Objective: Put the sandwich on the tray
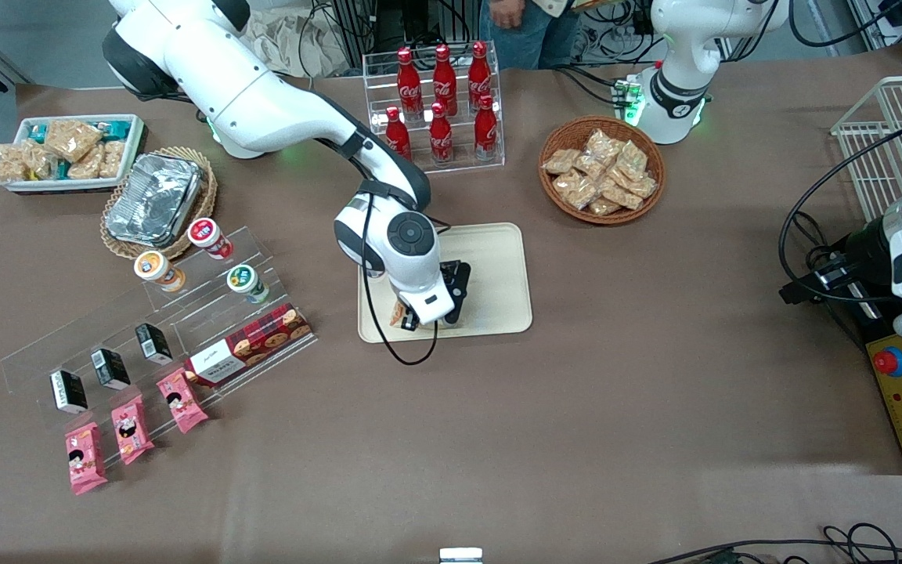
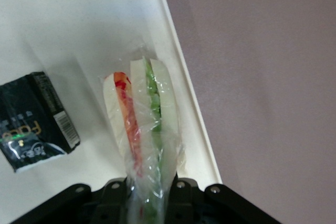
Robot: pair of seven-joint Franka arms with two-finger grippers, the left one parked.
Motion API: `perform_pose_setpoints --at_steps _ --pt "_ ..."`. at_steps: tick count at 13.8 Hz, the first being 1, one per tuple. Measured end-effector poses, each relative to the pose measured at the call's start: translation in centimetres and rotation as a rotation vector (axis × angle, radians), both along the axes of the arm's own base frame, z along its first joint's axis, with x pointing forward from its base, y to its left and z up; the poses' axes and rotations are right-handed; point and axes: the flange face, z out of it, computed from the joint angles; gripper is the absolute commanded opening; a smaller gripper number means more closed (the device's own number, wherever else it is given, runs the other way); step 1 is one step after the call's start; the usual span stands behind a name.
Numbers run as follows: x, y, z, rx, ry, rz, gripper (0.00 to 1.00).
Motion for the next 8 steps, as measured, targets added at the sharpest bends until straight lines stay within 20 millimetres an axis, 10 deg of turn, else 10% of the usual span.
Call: perform_pose_setpoints --at_steps 1,2,3,8 --pt "-0.1 0.1 -0.1 -0.001 0.0 -0.001 0.28" --pt "-0.1 0.1 0.0 -0.002 -0.001 -0.002 0.84" --pt "-0.1 0.1 0.0 -0.002 -0.002 -0.003 0.99" --pt "1.1 -0.6 2.2 -0.009 -0.019 -0.025 0.99"
